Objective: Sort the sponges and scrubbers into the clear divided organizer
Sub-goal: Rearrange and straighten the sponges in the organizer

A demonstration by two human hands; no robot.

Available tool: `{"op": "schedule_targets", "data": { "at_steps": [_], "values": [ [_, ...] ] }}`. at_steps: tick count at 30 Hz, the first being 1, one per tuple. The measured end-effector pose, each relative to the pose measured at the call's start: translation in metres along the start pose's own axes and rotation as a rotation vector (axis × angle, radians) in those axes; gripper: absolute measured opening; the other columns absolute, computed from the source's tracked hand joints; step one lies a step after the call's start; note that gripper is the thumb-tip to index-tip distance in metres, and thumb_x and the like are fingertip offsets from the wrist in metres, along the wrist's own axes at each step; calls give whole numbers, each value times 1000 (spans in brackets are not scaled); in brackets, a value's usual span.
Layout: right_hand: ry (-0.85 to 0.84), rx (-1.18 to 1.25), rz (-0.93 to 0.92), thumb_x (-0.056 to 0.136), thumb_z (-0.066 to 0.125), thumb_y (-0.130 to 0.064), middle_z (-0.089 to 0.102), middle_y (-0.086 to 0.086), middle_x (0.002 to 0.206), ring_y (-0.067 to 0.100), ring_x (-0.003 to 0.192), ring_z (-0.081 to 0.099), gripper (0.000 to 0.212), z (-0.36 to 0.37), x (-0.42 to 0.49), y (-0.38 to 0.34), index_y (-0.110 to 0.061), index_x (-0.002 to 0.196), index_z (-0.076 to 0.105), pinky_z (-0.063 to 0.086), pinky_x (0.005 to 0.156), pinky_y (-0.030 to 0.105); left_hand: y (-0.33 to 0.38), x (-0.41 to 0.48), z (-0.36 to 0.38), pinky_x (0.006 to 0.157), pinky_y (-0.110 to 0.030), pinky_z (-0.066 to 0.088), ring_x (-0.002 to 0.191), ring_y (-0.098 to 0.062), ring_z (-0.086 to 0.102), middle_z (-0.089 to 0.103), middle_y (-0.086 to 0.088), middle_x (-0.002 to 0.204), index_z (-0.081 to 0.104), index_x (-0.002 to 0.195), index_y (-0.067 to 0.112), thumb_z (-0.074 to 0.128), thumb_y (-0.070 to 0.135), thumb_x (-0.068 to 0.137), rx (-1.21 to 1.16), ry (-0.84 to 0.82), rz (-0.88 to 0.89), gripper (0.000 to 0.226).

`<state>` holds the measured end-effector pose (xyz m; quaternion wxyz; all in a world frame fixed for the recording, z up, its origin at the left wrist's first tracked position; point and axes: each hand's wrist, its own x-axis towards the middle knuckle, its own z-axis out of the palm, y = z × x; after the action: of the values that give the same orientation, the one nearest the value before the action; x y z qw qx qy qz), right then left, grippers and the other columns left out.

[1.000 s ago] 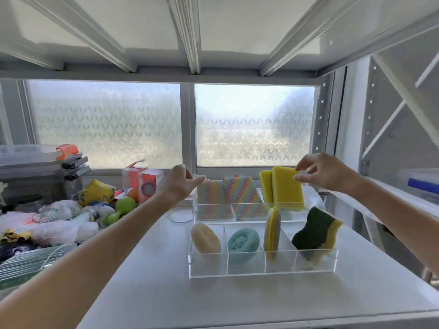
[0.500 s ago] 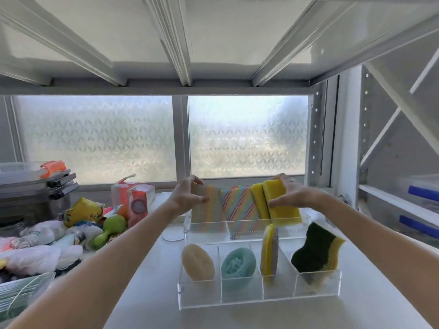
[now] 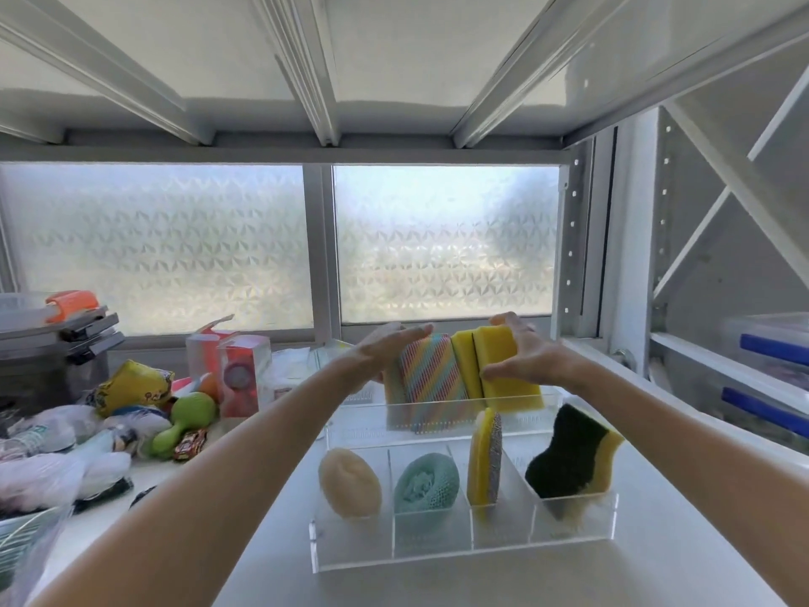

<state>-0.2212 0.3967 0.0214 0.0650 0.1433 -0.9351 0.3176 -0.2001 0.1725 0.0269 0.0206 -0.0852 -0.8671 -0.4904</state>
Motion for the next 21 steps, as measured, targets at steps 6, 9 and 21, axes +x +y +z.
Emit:
{"op": "schedule_targets", "data": {
  "at_steps": [6, 9, 21],
  "values": [
    [72, -79, 19, 61, 78, -56, 36, 13, 133, 33, 117, 48, 92, 5, -3, -3, -25, 135, 33, 47, 96, 47, -14, 8, 2, 78, -37, 59, 92, -23, 63, 61, -12, 102, 51, 112, 7, 78, 12, 72, -54, 90, 84, 48],
    [164, -253, 31, 65, 78, -51, 31, 13, 134, 35, 121, 46, 91, 2, -2, -7, -17, 135, 31, 47, 97, 45, -15, 3, -31, 82, -35, 55, 97, -26, 60, 58, -13, 103, 51, 115, 5, 71, 2, 77, -116, 52, 29, 42],
    [265, -414, -299, 77, 70, -39, 46, 12, 136, 27, 128, 40, 70, 28, 4, -61, -10, 133, 42, 35, 106, 37, -35, -10, -58, 76, -20, 57, 93, -16, 58, 56, -9, 100, 50, 114, 3, 66, -8, 76, -94, -164, 56, 43]
  ]
}}
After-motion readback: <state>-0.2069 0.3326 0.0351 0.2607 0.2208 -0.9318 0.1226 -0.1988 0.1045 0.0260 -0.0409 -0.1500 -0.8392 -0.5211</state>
